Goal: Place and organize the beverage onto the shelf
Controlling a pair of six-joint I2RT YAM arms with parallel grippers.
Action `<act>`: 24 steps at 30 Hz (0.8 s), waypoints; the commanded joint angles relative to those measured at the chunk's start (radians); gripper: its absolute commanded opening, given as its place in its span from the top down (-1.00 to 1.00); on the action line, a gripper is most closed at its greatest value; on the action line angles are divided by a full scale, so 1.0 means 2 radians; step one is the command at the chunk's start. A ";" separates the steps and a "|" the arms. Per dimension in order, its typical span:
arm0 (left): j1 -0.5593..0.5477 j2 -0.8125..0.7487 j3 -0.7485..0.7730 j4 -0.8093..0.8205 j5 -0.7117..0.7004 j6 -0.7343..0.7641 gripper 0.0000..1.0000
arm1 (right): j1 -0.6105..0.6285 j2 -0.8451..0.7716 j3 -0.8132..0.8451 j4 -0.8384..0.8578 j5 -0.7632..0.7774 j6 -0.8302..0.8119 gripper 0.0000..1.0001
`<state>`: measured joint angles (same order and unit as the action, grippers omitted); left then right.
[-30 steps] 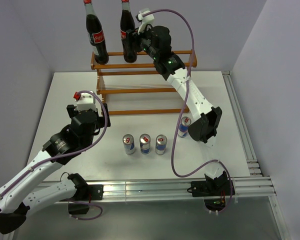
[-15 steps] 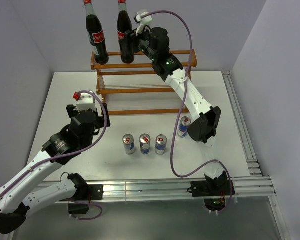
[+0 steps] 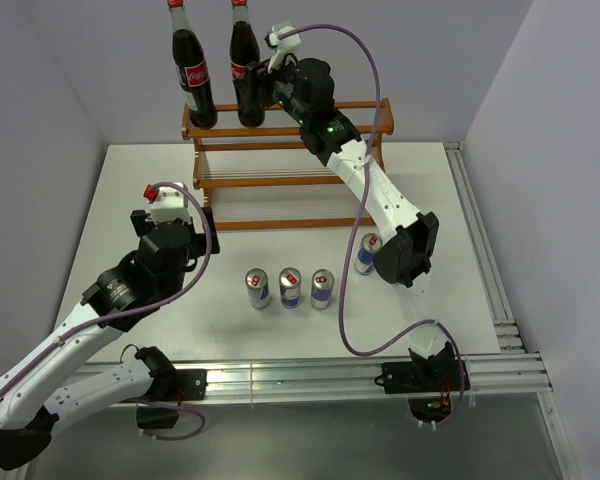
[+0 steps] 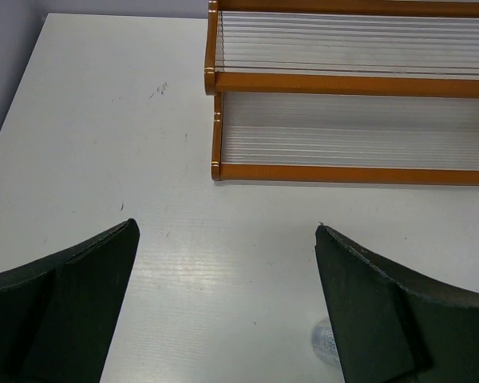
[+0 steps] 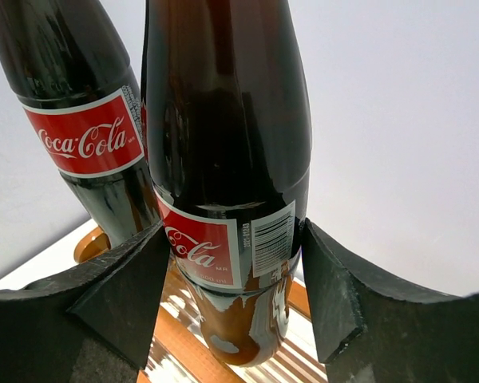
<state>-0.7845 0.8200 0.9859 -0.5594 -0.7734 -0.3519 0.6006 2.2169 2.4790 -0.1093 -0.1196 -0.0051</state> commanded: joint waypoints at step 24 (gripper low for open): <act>-0.001 -0.004 0.030 -0.009 -0.021 -0.014 -0.99 | 0.012 -0.175 -0.199 0.030 0.059 -0.009 -1.00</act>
<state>-0.7845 0.8181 0.9878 -0.5682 -0.7841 -0.3611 0.6178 1.9667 2.1258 -0.0902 -0.0448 -0.0238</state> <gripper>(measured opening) 0.995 0.997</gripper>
